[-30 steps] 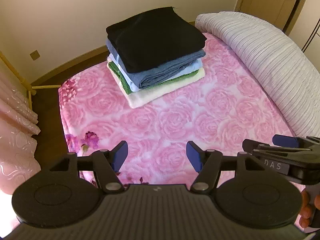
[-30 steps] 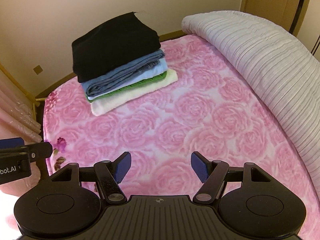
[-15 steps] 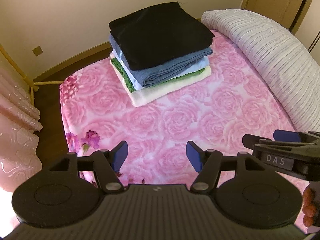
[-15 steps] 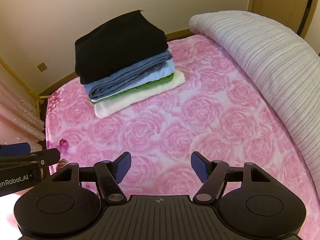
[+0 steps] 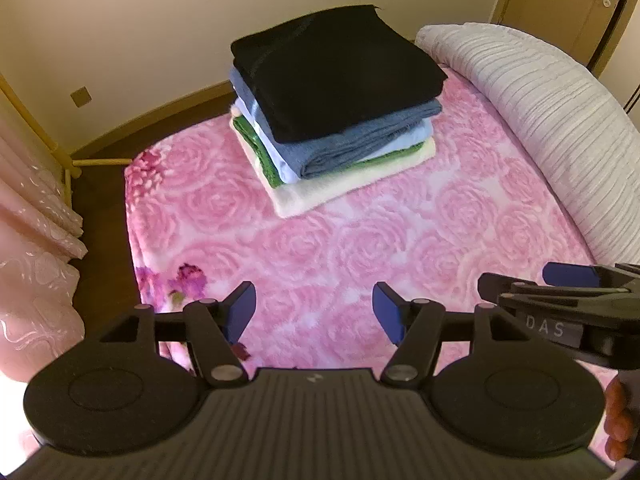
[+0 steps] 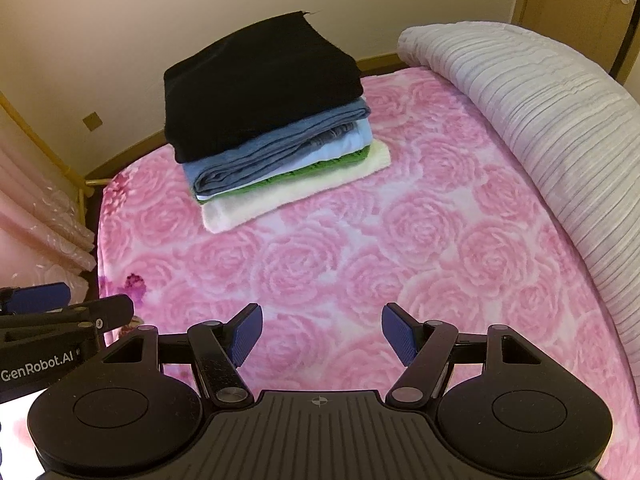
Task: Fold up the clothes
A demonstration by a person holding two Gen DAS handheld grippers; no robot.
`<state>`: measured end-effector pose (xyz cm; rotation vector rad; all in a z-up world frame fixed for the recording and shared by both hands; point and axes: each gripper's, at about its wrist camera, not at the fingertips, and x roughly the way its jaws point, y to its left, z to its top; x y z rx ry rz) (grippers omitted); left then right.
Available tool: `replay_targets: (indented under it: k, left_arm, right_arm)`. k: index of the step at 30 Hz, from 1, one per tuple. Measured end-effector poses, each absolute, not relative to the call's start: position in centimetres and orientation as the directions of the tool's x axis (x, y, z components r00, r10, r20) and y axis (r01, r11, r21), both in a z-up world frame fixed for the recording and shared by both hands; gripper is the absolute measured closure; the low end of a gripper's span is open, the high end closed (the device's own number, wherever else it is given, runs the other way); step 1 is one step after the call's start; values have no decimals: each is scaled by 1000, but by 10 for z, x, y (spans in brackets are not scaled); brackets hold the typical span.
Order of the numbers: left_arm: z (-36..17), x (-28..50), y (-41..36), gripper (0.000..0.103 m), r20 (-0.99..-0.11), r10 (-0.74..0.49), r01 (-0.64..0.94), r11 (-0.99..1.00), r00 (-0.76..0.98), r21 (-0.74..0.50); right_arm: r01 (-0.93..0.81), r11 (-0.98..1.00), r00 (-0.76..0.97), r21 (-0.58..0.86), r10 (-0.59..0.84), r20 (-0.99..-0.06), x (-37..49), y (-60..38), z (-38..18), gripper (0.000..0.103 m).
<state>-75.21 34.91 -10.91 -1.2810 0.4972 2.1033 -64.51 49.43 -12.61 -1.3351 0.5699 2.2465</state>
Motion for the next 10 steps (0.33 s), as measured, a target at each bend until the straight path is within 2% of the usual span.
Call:
replay_targets:
  k: [10]
  left_arm:
    - [-109, -762, 342, 42, -884, 316, -667, -745, -344, -7]
  right_arm:
    - [-581, -807, -409, 101, 182, -894, -654, 486, -124, 33]
